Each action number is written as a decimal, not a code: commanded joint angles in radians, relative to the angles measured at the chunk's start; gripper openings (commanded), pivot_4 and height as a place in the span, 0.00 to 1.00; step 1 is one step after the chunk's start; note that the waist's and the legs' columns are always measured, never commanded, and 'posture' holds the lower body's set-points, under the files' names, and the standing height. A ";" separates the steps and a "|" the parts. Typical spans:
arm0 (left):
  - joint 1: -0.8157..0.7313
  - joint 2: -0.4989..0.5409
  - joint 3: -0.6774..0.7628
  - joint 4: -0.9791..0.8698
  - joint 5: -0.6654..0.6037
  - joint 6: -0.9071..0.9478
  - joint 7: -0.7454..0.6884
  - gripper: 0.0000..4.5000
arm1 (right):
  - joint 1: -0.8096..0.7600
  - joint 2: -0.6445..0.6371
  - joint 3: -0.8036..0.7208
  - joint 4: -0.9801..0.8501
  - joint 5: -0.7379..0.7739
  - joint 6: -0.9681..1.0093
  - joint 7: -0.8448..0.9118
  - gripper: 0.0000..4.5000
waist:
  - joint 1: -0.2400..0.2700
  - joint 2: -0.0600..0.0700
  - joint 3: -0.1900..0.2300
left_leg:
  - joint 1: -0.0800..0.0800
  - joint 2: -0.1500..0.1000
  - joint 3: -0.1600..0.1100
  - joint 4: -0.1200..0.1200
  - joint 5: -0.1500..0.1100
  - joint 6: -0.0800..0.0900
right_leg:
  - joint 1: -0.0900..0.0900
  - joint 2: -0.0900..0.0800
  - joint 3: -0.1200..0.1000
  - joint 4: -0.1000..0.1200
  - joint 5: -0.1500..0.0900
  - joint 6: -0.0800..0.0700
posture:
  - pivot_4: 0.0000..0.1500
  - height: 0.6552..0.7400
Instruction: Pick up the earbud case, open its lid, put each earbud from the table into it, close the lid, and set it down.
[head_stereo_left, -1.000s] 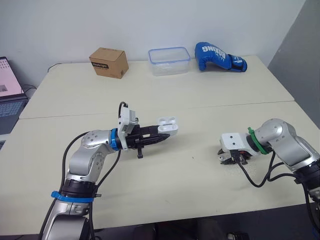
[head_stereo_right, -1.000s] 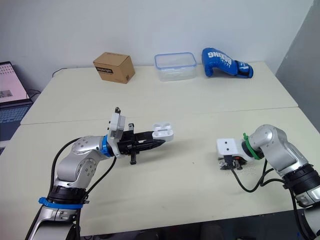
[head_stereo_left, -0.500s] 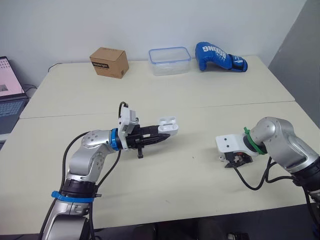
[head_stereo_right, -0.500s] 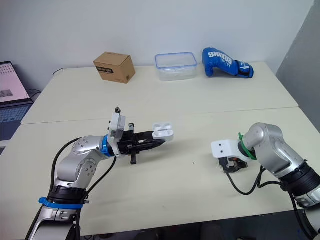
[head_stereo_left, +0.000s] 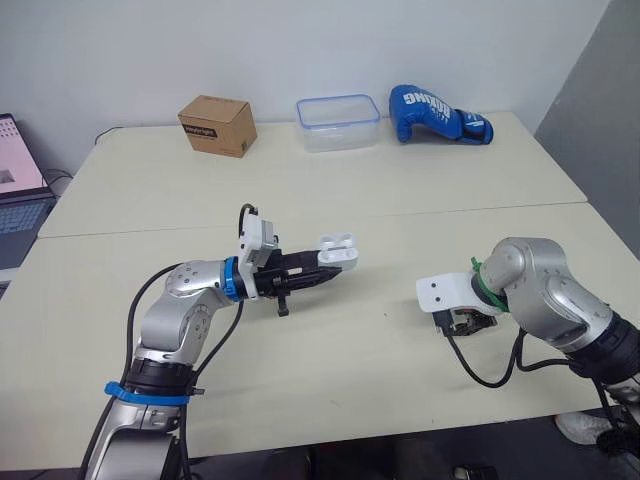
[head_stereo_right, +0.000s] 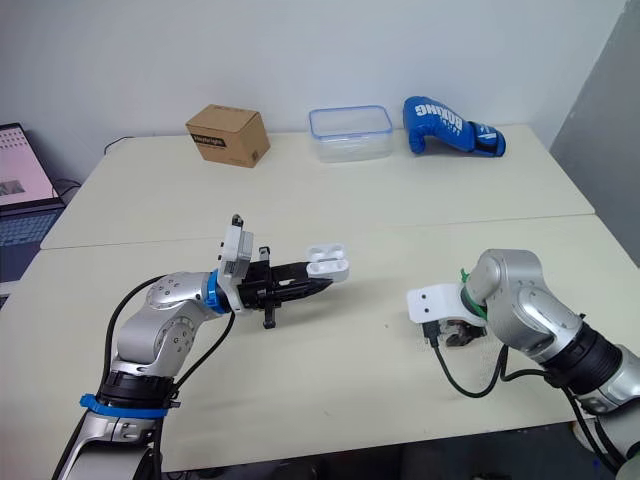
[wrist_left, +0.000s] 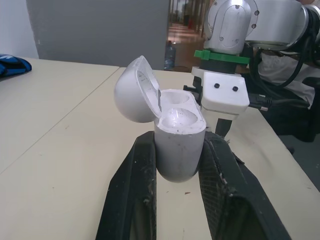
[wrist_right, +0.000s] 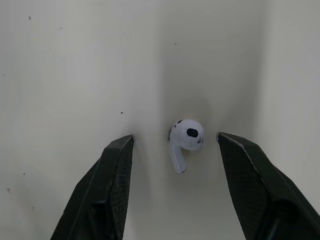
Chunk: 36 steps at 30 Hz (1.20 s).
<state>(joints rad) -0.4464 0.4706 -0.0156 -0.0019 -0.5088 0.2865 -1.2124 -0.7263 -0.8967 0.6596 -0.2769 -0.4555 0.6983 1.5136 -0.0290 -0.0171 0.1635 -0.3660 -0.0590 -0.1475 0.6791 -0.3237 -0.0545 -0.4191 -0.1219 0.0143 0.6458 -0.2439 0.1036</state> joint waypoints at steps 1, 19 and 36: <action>-0.013 -0.001 -0.002 -0.032 -0.008 -0.022 -0.004 0.17 | -0.023 0.007 0.027 -0.023 -0.042 0.017 0.027 0.61 | 0.000 0.000 0.000 | 0.000 0.000 0.000 0.000 0.000 0.000 | 0.000 0.000 0.000 0.000 0.000 0.000 | 1.00 0.89; 0.002 -0.008 -0.011 -0.042 -0.007 -0.037 0.015 0.17 | -0.088 0.015 0.105 -0.001 -0.116 -0.010 0.095 0.61 | 0.000 0.000 0.000 | 0.000 0.000 0.000 0.000 0.000 0.000 | 0.000 0.000 0.000 0.000 0.000 0.000 | 1.00 0.89; -0.005 -0.002 -0.014 -0.035 -0.006 -0.040 0.015 0.17 | -0.073 0.004 0.138 -0.056 -0.132 0.029 0.101 0.34 | 0.000 0.000 0.000 | 0.000 0.000 0.000 0.000 0.000 0.000 | 0.000 0.000 0.000 0.000 0.000 0.000 | 1.00 0.89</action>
<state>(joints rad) -0.4397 0.4667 -0.0335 -0.0033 -0.5084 0.2686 -1.1919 -0.8008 -0.8790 0.7890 -0.3016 -0.5763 0.7159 1.5502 -0.0290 -0.0171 0.1635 -0.3663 -0.0591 -0.1476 0.6790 -0.3237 -0.0546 -0.4193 -0.1220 0.0141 0.6456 -0.2439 0.1036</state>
